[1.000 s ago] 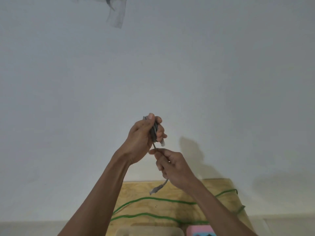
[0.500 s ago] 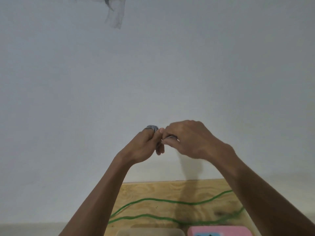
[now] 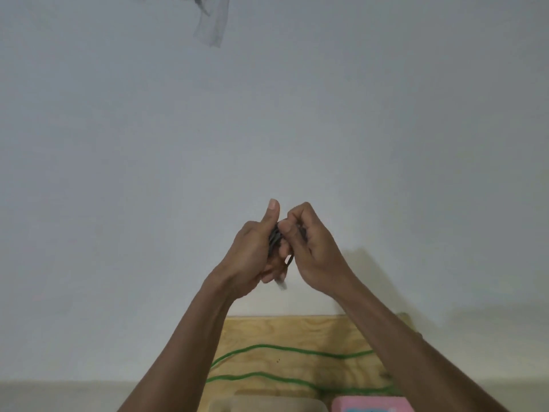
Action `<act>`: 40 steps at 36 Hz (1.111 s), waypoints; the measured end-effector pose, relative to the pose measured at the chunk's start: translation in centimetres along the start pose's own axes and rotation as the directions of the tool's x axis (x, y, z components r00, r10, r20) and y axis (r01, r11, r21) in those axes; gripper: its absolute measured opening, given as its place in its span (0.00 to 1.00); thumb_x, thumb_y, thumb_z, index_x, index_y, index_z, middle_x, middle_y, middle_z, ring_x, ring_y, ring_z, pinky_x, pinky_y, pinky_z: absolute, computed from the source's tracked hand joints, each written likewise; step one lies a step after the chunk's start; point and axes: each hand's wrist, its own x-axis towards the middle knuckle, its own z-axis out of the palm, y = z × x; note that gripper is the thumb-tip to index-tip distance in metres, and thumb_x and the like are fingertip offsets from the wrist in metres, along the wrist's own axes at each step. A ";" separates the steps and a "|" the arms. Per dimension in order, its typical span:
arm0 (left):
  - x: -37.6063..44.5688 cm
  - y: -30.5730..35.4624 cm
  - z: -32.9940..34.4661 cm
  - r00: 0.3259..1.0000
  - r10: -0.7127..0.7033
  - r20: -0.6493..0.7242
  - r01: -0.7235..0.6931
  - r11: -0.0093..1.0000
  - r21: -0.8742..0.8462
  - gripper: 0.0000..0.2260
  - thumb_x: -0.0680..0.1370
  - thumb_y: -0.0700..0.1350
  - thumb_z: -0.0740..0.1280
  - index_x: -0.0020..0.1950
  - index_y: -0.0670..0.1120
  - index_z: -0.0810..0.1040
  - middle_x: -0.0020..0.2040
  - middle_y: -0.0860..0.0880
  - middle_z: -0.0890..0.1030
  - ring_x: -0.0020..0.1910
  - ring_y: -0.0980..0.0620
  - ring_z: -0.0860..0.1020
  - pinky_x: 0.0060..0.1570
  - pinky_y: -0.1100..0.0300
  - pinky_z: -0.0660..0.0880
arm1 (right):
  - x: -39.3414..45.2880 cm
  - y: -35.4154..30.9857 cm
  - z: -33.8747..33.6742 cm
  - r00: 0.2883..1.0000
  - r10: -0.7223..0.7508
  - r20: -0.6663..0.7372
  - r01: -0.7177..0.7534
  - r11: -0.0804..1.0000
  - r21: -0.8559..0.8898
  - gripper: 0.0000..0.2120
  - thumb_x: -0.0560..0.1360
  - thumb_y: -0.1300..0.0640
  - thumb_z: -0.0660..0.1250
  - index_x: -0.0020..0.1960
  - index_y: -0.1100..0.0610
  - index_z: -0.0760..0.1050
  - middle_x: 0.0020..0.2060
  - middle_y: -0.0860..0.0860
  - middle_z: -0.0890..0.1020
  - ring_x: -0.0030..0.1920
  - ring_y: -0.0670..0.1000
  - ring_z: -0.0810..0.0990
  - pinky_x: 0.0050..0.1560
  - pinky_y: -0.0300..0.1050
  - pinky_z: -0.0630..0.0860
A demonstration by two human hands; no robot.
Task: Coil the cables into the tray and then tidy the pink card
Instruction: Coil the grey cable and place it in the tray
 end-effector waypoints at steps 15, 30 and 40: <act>1.9 -3.3 1.2 0.653 0.564 -0.506 -0.390 0.823 0.414 0.29 0.82 0.58 0.61 0.30 0.38 0.76 0.24 0.48 0.73 0.25 0.56 0.73 0.31 0.60 0.70 | -0.1 -0.1 1.6 0.977 -0.020 -0.214 -0.024 0.979 -0.204 0.11 0.82 0.48 0.58 0.47 0.54 0.63 0.33 0.55 0.77 0.31 0.48 0.78 0.30 0.49 0.77; 2.2 -2.7 0.9 0.638 0.605 -0.477 -0.347 0.779 0.522 0.27 0.82 0.44 0.66 0.26 0.43 0.60 0.20 0.53 0.59 0.23 0.54 0.59 0.27 0.65 0.58 | 2.3 0.3 -4.3 0.982 0.145 0.121 -0.136 0.988 -0.079 0.06 0.79 0.53 0.68 0.48 0.54 0.80 0.51 0.55 0.80 0.52 0.58 0.79 0.52 0.55 0.79; 2.4 -1.8 1.3 0.665 0.578 -0.474 -0.365 0.804 0.469 0.27 0.82 0.44 0.67 0.25 0.44 0.60 0.21 0.54 0.59 0.24 0.54 0.59 0.28 0.58 0.61 | 1.4 1.3 -2.8 0.992 0.127 0.015 -0.127 0.992 0.020 0.09 0.79 0.67 0.65 0.53 0.60 0.83 0.43 0.54 0.87 0.43 0.53 0.85 0.49 0.47 0.81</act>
